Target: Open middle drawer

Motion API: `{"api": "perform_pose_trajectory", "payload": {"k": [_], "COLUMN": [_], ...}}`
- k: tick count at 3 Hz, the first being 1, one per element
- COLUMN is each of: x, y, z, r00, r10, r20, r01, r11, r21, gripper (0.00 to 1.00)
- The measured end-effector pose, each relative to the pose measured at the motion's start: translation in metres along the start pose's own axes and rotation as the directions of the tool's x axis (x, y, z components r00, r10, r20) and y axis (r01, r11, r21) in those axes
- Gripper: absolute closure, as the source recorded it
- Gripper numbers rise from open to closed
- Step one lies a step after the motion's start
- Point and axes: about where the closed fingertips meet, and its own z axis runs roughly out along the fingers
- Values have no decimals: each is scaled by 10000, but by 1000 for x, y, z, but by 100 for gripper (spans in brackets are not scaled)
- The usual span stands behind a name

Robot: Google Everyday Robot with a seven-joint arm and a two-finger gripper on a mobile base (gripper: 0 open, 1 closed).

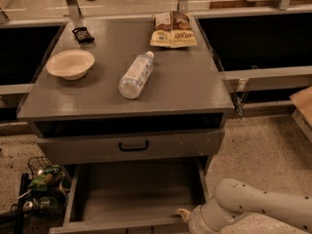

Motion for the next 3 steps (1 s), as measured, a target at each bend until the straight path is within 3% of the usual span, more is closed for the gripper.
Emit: {"api": "perform_pose_trajectory", "payload": {"k": [2,3], "x": [17,30], "y": [25,49], "z": [-11,-15], "r00": [9992,9993], "r10": [46,-109], "r20": [390,361], "r01": [-51,105], "r11": [9999,9999], "r21": [129,123], "gripper": [0,0]}}
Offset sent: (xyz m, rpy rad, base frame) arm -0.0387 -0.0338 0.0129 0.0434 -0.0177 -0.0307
